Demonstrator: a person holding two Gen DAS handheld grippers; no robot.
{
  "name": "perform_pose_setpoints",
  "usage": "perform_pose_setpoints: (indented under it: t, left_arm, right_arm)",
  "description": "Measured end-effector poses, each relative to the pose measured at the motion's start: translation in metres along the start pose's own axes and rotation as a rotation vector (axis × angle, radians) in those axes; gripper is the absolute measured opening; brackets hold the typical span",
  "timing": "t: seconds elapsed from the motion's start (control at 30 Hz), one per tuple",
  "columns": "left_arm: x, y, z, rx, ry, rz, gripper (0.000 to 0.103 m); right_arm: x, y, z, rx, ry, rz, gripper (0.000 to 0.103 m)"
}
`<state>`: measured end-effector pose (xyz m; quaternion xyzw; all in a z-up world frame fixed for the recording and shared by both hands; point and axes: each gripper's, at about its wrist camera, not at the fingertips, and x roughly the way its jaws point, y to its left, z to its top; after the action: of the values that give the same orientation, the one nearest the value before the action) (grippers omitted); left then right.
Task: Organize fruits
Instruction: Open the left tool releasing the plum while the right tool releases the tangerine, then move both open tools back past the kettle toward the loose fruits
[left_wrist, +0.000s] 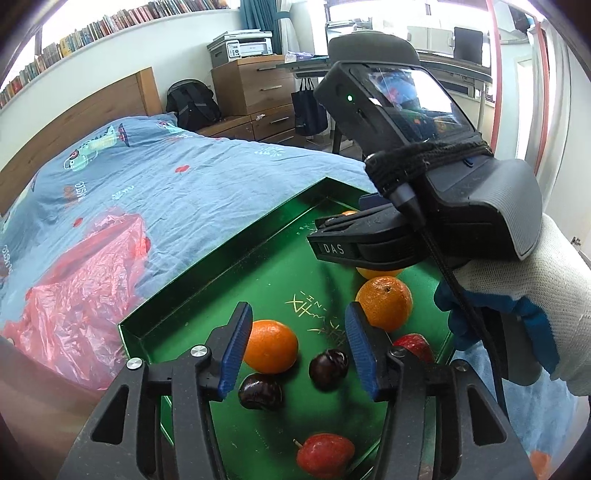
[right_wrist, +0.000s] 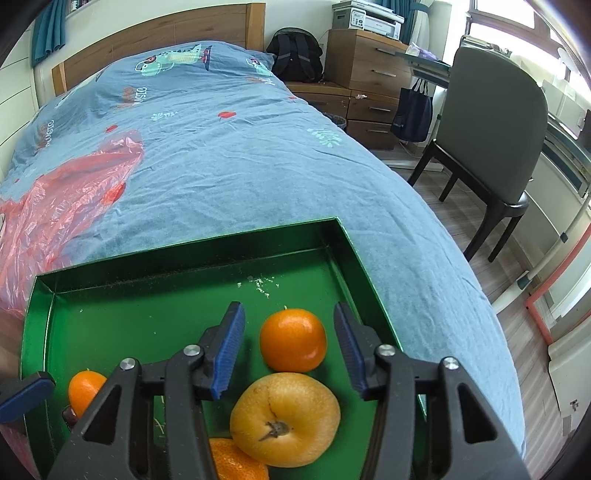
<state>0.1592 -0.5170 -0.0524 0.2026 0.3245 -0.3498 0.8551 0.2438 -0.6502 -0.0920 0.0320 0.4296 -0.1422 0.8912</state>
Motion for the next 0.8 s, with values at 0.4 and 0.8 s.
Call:
perform_pose_setpoints:
  t: [0.4, 0.8]
  left_arm:
    - [-0.048, -0.001, 0.007, 0.010, -0.050, -0.015, 0.048]
    - [-0.129, -0.001, -0.008, 0.012, -0.104, -0.023, 0.055]
  right_arm:
    - [-0.056, -0.005, 0.008, 0.021, -0.067, -0.024, 0.076]
    - [-0.143, 0.001, -0.019, 0.084, -0.128, -0.023, 0.076]
